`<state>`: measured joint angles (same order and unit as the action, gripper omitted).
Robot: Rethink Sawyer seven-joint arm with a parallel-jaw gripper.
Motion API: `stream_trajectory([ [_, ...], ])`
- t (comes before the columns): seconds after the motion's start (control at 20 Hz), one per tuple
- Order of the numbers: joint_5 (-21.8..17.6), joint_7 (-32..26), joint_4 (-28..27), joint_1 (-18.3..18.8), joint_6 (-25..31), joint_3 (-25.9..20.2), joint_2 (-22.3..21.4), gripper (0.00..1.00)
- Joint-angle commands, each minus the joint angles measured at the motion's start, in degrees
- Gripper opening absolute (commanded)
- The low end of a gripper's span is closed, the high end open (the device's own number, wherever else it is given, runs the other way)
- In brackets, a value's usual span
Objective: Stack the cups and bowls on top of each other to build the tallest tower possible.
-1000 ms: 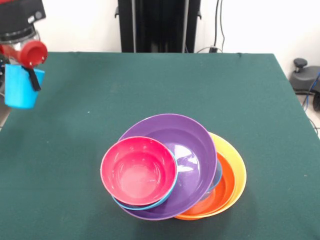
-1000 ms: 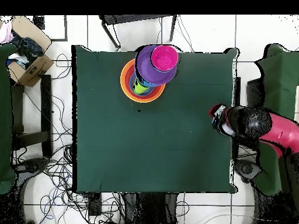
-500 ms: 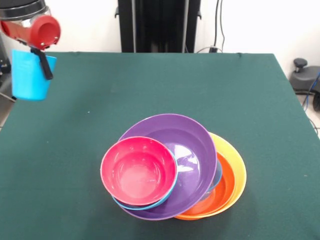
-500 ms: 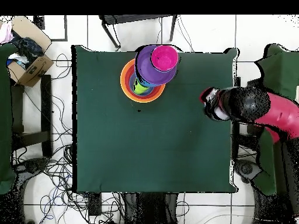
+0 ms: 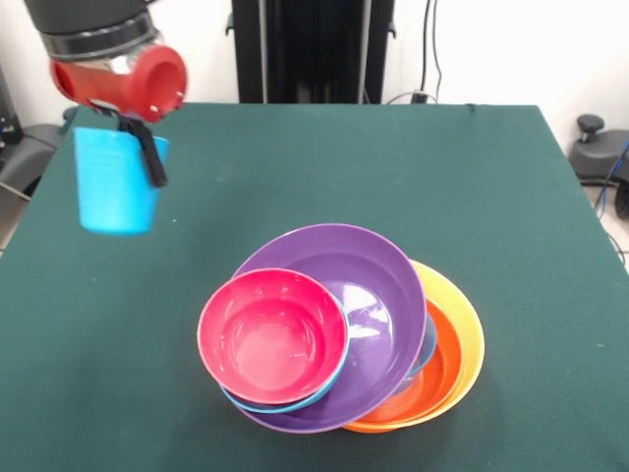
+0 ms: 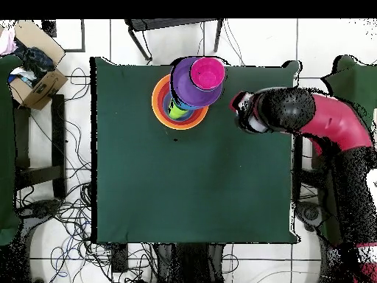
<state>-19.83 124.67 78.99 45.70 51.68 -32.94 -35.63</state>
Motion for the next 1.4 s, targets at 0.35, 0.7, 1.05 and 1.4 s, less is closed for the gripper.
stream_trajectory([
  [0.35, 1.86, -5.71, -2.57, -5.72, 0.17, -3.20, 7.40, 0.00],
  [0.7, 1.81, -1.97, -3.11, -8.92, -0.03, -1.57, 6.31, 0.00],
  [1.05, 3.49, 0.34, -4.94, -11.36, 3.18, -0.51, 4.22, 0.00],
  [1.4, 5.19, 0.85, -7.82, -12.56, 9.43, 0.72, 1.31, 0.00],
])
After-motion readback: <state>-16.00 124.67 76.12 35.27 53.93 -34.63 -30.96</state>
